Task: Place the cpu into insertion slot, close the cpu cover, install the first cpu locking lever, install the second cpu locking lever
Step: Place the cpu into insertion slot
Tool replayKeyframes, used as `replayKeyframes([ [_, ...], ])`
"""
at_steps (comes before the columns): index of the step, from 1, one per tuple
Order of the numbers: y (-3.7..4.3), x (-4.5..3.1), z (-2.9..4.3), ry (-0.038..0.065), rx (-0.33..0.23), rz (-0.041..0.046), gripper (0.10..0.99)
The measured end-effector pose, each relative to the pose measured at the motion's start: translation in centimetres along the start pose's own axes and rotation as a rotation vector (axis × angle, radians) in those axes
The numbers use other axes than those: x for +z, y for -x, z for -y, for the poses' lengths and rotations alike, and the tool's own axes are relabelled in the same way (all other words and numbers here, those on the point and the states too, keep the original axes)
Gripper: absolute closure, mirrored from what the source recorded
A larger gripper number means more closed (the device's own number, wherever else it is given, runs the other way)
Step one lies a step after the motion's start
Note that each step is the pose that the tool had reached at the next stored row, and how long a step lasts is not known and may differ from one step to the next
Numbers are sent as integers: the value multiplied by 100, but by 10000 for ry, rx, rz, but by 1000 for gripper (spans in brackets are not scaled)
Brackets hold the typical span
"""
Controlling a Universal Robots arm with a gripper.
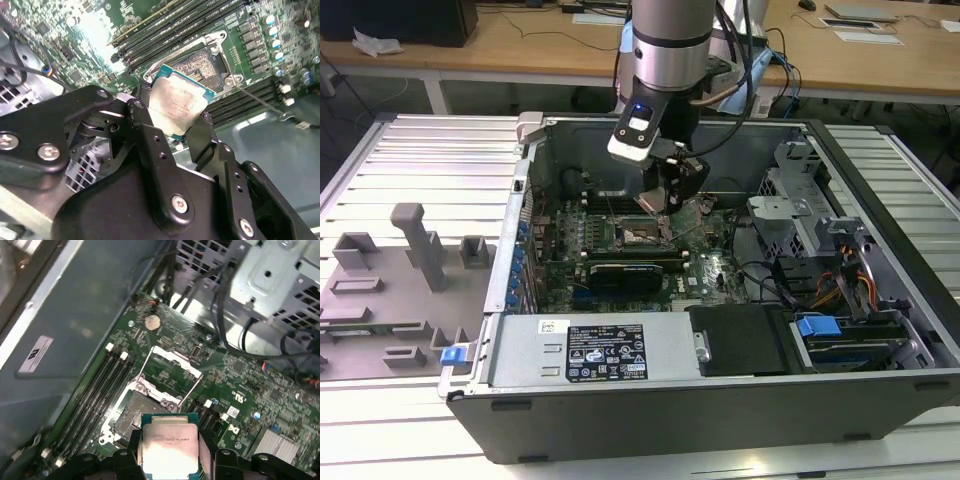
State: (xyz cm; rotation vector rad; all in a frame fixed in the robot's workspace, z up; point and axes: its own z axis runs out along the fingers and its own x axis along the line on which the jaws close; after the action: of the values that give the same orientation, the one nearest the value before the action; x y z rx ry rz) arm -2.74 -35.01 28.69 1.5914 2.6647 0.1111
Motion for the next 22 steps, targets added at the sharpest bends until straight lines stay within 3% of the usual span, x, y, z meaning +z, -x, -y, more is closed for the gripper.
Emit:
replayKeyframes([
  [9,0,31,2,11,1751,140,549],
  [12,0,49,4,16,2725,218,549],
  [15,0,62,5,20,3348,267,549],
  [22,-5,140,19,26,4389,351,549],
])
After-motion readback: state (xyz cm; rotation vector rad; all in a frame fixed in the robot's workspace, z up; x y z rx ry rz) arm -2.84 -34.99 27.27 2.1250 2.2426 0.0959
